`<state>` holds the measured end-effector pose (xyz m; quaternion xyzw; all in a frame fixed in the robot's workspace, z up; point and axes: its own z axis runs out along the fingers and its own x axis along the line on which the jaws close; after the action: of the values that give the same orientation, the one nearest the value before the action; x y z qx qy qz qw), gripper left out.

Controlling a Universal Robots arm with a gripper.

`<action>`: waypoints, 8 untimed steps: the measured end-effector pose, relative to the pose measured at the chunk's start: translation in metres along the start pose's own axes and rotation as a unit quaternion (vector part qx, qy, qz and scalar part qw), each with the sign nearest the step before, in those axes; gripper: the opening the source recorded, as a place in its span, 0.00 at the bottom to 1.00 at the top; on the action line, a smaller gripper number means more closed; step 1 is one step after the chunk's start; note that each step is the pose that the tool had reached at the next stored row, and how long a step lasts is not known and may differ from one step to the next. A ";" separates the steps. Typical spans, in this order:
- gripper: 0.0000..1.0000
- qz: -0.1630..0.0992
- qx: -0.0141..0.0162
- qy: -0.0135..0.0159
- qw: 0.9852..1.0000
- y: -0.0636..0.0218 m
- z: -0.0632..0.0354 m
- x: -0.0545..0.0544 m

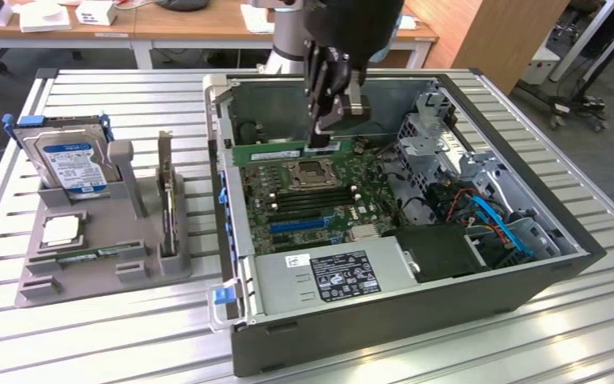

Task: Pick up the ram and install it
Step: 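Pick up the ram and move it above insertion slot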

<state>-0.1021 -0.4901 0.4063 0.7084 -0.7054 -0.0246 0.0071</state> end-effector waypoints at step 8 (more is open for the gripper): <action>0.11 0.000 0.000 0.000 1.000 -0.0230 -0.0010 0.000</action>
<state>-0.0791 -0.4901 0.4062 0.7084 -0.7053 -0.0246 0.0070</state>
